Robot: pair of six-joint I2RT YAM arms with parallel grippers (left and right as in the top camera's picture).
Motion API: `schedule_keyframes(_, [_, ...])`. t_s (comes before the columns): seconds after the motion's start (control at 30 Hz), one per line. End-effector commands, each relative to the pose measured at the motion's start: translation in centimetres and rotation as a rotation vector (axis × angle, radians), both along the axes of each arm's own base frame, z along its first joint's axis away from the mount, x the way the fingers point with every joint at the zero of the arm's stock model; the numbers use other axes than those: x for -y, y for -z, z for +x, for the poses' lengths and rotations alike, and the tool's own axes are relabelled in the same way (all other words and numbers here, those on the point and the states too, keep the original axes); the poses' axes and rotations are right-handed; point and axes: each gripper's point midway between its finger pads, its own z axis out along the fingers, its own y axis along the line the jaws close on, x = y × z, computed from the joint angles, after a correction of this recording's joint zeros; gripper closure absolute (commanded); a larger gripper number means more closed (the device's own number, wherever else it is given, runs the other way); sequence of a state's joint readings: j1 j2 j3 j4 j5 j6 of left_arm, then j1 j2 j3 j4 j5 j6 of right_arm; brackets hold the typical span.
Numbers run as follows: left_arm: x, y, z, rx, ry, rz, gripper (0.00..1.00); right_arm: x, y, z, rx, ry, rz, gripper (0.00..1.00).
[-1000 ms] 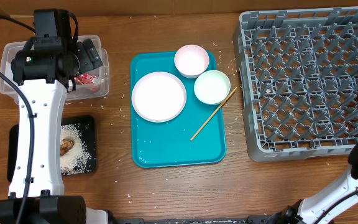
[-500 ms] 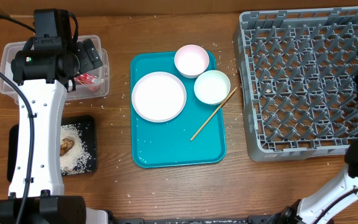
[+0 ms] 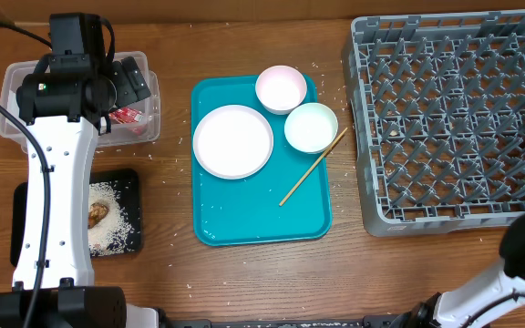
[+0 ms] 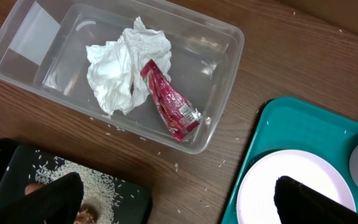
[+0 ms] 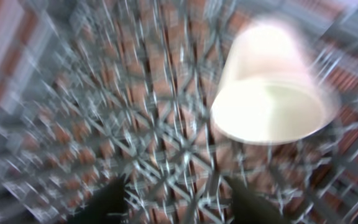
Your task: Sort waste into correct bins and load items into the dishwasher
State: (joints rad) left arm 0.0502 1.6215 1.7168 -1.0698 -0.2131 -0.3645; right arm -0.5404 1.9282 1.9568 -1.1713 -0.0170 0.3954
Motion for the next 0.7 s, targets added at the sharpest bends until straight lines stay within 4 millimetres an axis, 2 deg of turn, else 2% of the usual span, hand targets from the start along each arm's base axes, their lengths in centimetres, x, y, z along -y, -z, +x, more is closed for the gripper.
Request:
schedule_keyframes(0.0, [0.0, -0.7, 0.1, 0.022, -0.008, -0.007, 0.0, 2.6, -4.0, -1.1, 0.09, 0.064, -0.079, 0.2])
schedule_keyframes(0.17, [0.0, -0.7, 0.1, 0.022, -0.008, -0.007, 0.0, 2.5, -3.6, -0.8, 0.109, 0.046, -0.042, 0.18])
schedule_keyframes(0.37, [0.0, -0.7, 0.1, 0.022, -0.008, -0.007, 0.0, 0.8, -1.9, 0.9, 0.089, -0.026, -0.071, 0.22])
schedule_keyframes(0.67, [0.0, -0.7, 0.1, 0.022, -0.008, -0.007, 0.0, 0.2, 3.7, 1.4, -0.072, 0.138, -0.11, 0.26])
